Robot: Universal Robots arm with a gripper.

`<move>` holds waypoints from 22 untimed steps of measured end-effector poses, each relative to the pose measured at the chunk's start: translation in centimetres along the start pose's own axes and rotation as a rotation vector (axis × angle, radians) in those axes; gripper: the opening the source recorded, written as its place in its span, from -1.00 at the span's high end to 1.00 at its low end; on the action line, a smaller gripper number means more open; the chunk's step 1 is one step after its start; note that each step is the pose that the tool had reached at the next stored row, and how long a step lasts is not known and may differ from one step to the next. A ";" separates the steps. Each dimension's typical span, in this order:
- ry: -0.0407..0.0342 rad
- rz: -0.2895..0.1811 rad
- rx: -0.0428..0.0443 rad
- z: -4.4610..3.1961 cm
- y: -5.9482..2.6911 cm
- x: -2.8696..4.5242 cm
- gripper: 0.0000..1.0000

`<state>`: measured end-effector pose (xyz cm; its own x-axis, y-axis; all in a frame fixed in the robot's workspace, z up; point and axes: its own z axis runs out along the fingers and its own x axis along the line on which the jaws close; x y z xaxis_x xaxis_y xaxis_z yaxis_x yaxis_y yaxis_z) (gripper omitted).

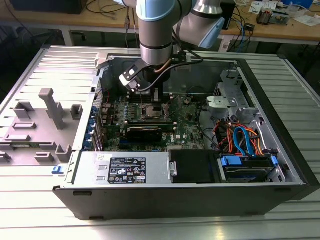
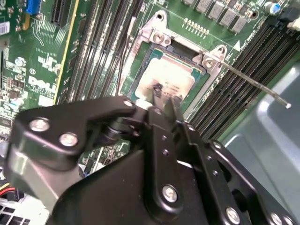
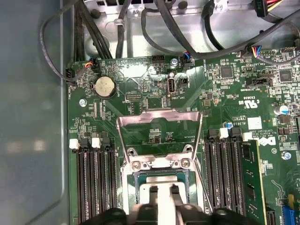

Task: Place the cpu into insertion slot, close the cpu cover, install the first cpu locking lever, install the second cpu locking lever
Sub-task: 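Place the cpu into insertion slot, then close the cpu cover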

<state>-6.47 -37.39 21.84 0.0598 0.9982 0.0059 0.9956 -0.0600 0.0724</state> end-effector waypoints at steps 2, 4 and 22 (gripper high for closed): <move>0.0023 -0.001 0.0002 0.00 -0.08 0.00 0.76; 0.0025 -0.003 0.0002 0.00 -0.08 0.00 0.79; 0.0017 -0.004 0.0141 0.00 -0.09 -0.01 0.79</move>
<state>-6.56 -37.39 21.84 0.0559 0.9984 0.0073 0.9967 -0.0562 0.0583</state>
